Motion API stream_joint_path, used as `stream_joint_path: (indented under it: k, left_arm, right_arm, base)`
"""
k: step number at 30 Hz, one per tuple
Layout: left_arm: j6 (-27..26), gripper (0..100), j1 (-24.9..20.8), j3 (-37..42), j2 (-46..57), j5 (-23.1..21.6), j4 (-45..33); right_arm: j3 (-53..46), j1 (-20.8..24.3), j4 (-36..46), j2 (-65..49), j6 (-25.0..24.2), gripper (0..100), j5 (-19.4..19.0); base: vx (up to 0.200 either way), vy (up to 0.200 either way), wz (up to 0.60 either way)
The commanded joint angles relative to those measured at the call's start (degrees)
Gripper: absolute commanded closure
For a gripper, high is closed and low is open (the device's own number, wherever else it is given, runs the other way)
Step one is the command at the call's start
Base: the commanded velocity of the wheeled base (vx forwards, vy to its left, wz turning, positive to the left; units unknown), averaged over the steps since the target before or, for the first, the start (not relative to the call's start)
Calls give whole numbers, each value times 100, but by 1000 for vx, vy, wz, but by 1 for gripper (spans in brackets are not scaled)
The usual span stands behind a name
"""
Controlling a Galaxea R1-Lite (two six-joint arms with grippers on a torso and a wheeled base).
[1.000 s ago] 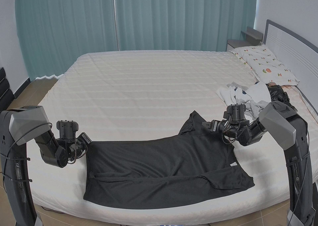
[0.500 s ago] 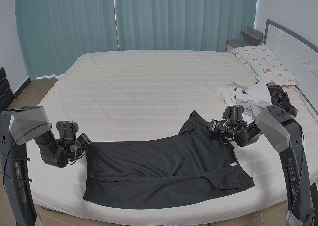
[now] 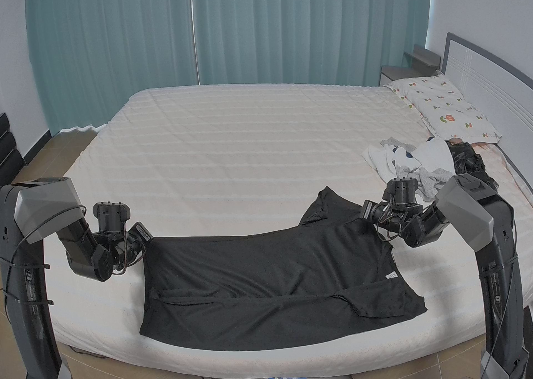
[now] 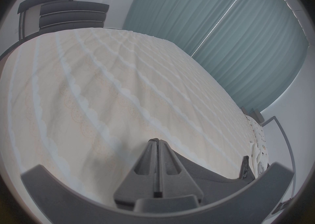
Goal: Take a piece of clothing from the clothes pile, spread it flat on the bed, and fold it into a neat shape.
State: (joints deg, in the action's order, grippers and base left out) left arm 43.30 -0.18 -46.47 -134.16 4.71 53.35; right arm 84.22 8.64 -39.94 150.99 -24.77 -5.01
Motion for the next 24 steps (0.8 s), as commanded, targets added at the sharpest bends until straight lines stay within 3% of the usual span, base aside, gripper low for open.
stream_joint_path:
  k: [1,9,17,24]
  left_arm:
    - [3,100,-8,-2,12,-14,27]
    - [-59,100,-43,-55,48,4,387]
    - [-507,100,-52,138,153,-40,466]
    - [-551,100,-17,165,461,-5,466]
  right_arm:
    - [-363,-65,-260,-342,-80,100,0]
    - [-1084,-117,-1086,-659,-116,100,26]
    - [-1769,-205,-1368,-1186,-309,100,18]
    - [-2217,-196,-1825,-1397,-414,100,-18]
  base:
    - [0,0,0]
    - [0,0,0]
    - [0,0,0]
    - [0,0,0]
